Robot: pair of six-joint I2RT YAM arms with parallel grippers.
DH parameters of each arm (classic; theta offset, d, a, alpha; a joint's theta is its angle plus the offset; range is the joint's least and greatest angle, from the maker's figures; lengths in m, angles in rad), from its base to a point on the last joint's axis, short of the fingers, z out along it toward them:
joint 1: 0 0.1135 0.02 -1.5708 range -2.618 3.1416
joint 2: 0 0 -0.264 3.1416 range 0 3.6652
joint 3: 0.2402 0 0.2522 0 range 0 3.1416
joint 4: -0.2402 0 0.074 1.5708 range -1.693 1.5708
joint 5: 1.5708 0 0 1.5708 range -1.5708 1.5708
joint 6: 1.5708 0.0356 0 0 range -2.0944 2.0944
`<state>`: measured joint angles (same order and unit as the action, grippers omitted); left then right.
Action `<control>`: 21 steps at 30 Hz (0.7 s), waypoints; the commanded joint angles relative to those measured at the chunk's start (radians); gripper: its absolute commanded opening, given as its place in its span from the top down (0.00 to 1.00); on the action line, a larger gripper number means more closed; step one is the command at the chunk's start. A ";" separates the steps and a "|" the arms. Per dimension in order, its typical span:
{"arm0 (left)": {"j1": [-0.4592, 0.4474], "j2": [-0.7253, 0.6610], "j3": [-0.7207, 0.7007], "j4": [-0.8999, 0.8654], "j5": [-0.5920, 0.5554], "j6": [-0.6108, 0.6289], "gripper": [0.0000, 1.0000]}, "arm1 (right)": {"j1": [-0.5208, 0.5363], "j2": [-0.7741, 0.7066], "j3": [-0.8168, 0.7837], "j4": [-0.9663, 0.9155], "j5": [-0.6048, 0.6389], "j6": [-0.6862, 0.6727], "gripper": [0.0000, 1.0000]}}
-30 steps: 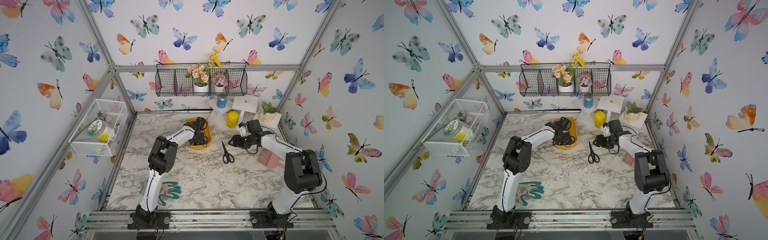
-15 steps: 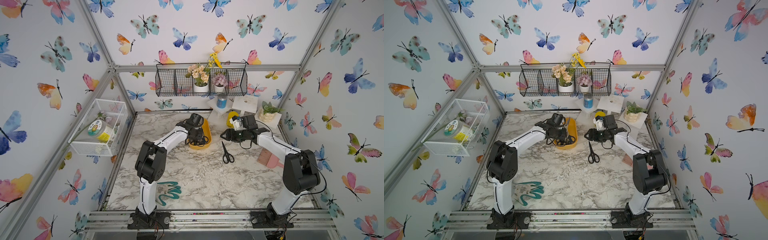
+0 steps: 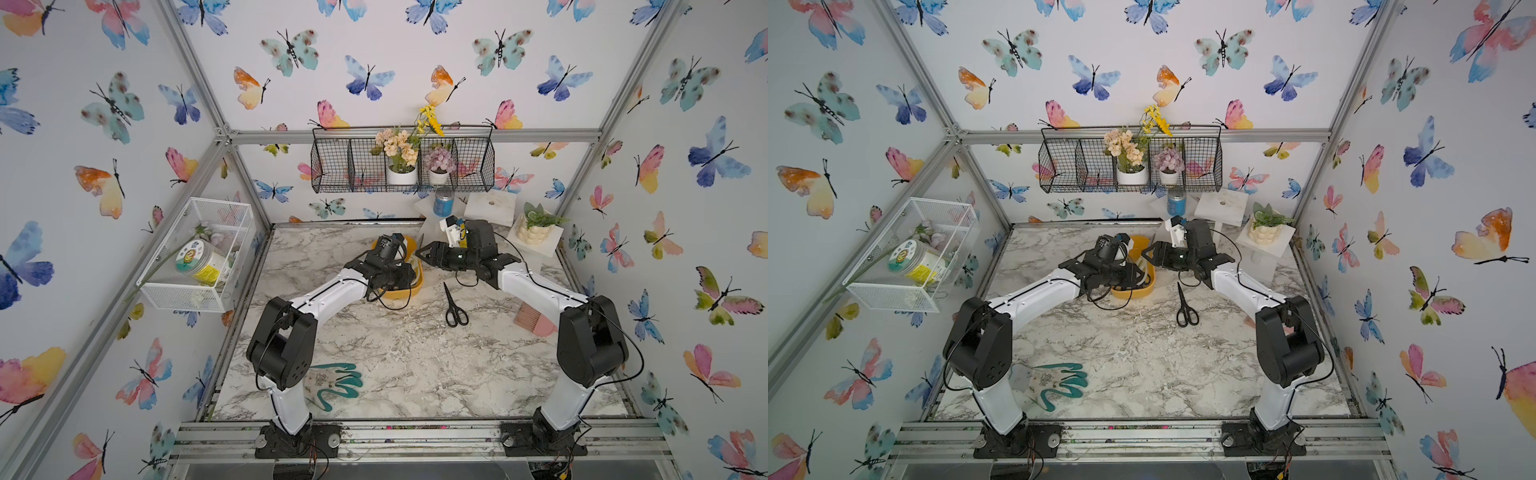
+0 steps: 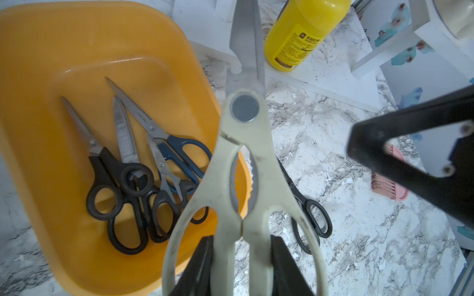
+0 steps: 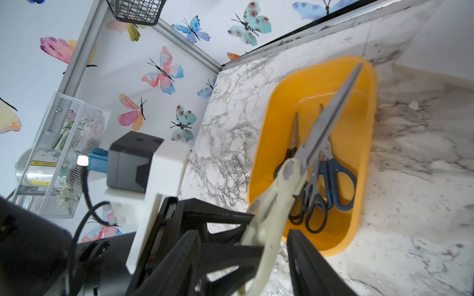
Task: Take the scissors out of the storage box
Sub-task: Pick up the scissors from the storage box.
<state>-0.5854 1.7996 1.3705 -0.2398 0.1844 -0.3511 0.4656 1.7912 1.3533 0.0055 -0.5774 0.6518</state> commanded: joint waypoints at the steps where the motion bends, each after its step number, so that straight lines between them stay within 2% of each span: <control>1: -0.017 -0.055 -0.003 0.064 0.035 -0.033 0.86 | 0.013 0.038 0.030 0.019 0.000 0.055 0.40; 14: -0.024 -0.051 -0.016 0.066 -0.014 -0.069 0.89 | 0.014 -0.024 -0.019 -0.002 0.100 0.039 0.41; 21: -0.032 -0.063 -0.020 0.069 -0.031 -0.073 0.90 | 0.014 0.012 -0.011 -0.012 0.044 0.049 0.41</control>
<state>-0.6106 1.7882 1.3476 -0.1978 0.1806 -0.4210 0.4812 1.8008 1.3407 0.0032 -0.5171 0.6975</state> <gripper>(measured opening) 0.327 0.593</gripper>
